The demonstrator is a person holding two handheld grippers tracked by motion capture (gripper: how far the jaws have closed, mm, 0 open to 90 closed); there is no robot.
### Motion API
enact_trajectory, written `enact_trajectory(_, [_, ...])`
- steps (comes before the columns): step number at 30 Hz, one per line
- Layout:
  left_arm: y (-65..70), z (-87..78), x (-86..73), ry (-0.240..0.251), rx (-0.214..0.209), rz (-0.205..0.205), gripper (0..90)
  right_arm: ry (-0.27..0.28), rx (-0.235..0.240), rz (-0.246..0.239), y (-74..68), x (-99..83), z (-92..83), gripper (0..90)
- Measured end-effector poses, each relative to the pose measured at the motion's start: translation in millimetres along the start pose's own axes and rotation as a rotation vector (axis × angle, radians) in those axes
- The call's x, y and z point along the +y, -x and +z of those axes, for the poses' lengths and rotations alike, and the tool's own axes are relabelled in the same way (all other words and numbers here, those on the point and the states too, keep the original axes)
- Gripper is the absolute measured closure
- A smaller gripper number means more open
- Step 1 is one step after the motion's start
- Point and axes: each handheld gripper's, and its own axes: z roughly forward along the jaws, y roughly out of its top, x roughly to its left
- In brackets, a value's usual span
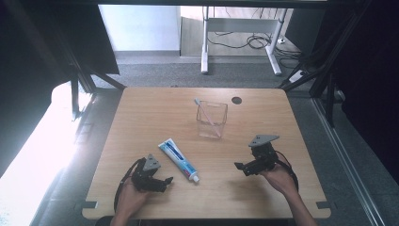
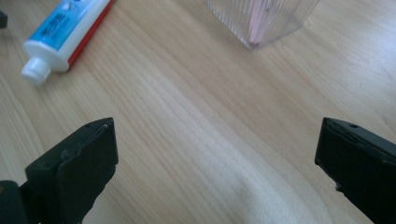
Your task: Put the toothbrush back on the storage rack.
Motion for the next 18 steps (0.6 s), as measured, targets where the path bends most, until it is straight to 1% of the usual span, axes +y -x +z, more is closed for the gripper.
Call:
enact_trajectory(1, [0.1,0.0,-0.1,0.003,-0.001,-0.005,13.4,-0.004,-0.004,-0.004,-1.2,-2.5,-0.5,0.0])
enact_trajectory(2, [-0.5,-0.4,0.1,0.004,-0.003,-0.001,13.4,-0.005,-0.007,-0.008,-2.5,-5.1,-0.6,0.0])
enact_trajectory(4, [-0.7,-0.8,0.2,0.008,-0.009,-0.019,13.6,-0.005,-0.012,-0.003,-5.6,-12.5,-2.3,0.0])
enact_trajectory(7, [-1.3,-1.6,0.6,0.011,-0.016,-0.036,13.6,0.001,-0.014,0.004,-6.7,-17.4,-4.1,0.0])
enact_trajectory(12, [-1.8,-3.4,0.9,0.015,-0.027,-0.042,14.1,0.015,-0.022,0.029,-9.1,-30.4,-7.8,0.0])
enact_trajectory(16, [-2.4,-3.8,1.0,0.016,-0.048,-0.056,14.1,0.009,-0.039,0.033,-13.0,-40.7,-8.6,0.0])
enact_trajectory(18, [-2.0,-3.5,1.2,0.008,-0.047,-0.057,14.1,0.008,-0.045,0.036,-14.7,-45.5,-8.7,0.0])
